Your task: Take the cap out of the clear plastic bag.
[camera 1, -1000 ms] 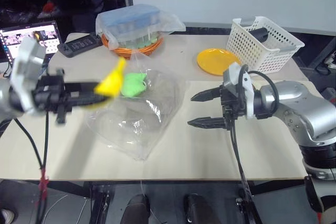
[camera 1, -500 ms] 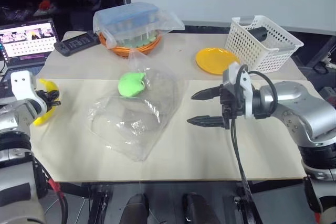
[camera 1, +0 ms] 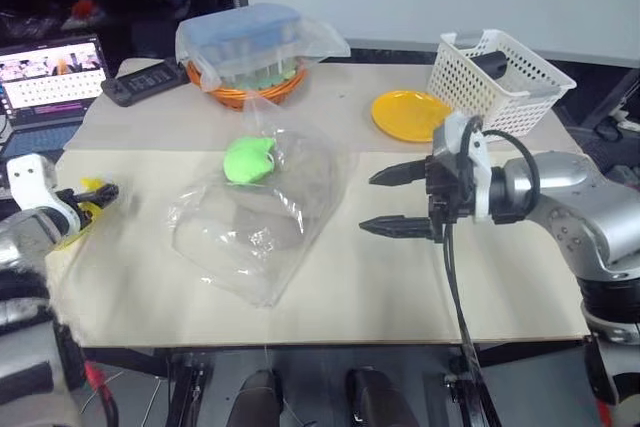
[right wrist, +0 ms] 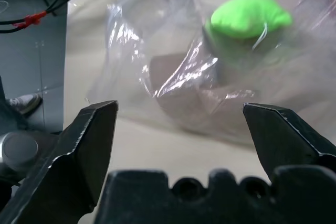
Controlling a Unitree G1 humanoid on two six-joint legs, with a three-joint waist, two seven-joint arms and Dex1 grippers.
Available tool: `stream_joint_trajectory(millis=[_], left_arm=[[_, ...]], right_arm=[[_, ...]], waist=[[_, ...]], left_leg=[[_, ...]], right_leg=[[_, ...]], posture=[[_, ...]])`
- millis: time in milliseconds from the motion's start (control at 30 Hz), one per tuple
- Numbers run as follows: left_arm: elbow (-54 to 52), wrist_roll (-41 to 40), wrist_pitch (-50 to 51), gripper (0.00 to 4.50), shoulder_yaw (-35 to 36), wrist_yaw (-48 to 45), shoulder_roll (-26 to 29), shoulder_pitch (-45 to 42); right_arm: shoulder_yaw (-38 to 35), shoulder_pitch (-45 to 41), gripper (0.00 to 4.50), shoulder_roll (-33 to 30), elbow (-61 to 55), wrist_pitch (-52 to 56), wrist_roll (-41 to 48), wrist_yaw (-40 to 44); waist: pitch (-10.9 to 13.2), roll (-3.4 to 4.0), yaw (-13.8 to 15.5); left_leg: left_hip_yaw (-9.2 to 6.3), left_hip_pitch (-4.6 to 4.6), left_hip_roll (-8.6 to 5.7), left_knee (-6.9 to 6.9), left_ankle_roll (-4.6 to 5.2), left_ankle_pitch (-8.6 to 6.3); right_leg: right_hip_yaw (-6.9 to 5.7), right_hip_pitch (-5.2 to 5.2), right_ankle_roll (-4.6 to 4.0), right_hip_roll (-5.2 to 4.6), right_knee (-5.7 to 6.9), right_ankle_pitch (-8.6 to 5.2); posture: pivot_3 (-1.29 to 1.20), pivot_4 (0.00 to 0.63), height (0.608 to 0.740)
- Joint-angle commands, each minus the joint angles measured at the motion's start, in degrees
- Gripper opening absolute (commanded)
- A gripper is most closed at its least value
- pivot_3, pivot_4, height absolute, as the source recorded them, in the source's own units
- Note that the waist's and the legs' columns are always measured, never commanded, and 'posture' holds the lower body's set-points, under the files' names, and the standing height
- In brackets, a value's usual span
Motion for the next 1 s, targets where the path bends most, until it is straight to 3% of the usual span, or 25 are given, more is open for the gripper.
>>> stream_joint_trajectory(millis=[33, 200, 333, 433, 667, 833, 1000], left_arm=[[-23.7, -12.67, 10.64, 4.45, 4.36, -7.33, 1.51, 7.79], [-38.05, -19.28, 12.95, 4.45, 6.87, -10.56, 1.7, 14.46], [-39.54, -18.9, 12.7, 4.45, 5.26, -9.26, 2.09, 13.47], [-35.98, -14.63, 10.94, 4.45, -0.94, -5.56, 0.08, 7.31], [-9.02, 3.06, 1.35, 4.45, -19.94, -1.98, -10.51, -15.74], [14.21, 11.09, -8.44, 4.45, -24.6, -4.23, -17.75, -27.85], [31.04, 17.23, -16.31, 4.45, -26.99, -7.9, -22.36, -34.86]], right_arm=[[-0.64, -4.1, 4.5, 1.27, 1.28, -1.57, 0.77, 1.71], [5.65, -10.11, 4.5, 6.51, 8.21, -8.09, -5.15, 5.07], [8.85, -13.01, 4.5, 9.58, 13.55, -13.21, -9.54, 6.95], [10.41, -13.68, 4.5, 11.26, 15.93, -15.57, -11.83, 7.93], [9.12, -12.14, 4.5, 11.3, 13.7, -14.03, -12.88, 7.23], [6.2, -9.32, 4.5, 8.9, 8.83, -10.13, -11.56, 4.52], [3.64, -6.42, 4.5, 7.46, 3.66, -5.73, -10.08, 1.11]], waist=[[0.0, 0.0, -0.06], [0.01, -0.01, -0.64], [0.01, -0.01, -0.58], [0.02, -0.01, 0.0], [0.02, -0.02, 1.72], [0.03, -0.03, 1.57], [0.03, -0.03, 1.3]], left_leg=[[0.02, 0.03, -0.01, 0.0, -0.03, -0.02], [0.03, 0.15, 0.13, 0.0, -0.03, -0.01], [0.03, 0.22, 0.27, 0.0, -0.04, 0.01], [0.03, 0.26, 0.28, 0.0, -0.07, 0.03], [0.02, 0.21, 0.27, 0.07, -0.13, 0.1], [0.01, -0.08, 0.36, 0.1, -0.15, 0.09], [-0.06, -0.3, 0.41, 0.08, -0.12, 0.05]], right_leg=[[0.01, 0.02, 0.0, -0.04, 0.02, 0.0], [0.0, 0.02, -0.12, 0.11, 0.08, -0.04], [-0.04, 0.03, 0.02, 0.27, 0.12, -0.14], [-0.04, 0.06, 0.05, 0.29, 0.15, -0.14], [-0.03, 0.15, -0.12, 0.39, 0.1, 0.05], [0.09, -0.01, -0.13, 0.55, -0.05, 0.14], [0.08, -0.24, -0.14, 0.63, 0.0, 0.13]], posture=[[0.0, 0.15, 0.74], [0.0, 0.15, 0.74], [0.0, 0.15, 0.74], [0.0, 0.15, 0.74], [0.0, 0.15, 0.74], [0.0, 0.15, 0.74], [0.0, 0.15, 0.74]])
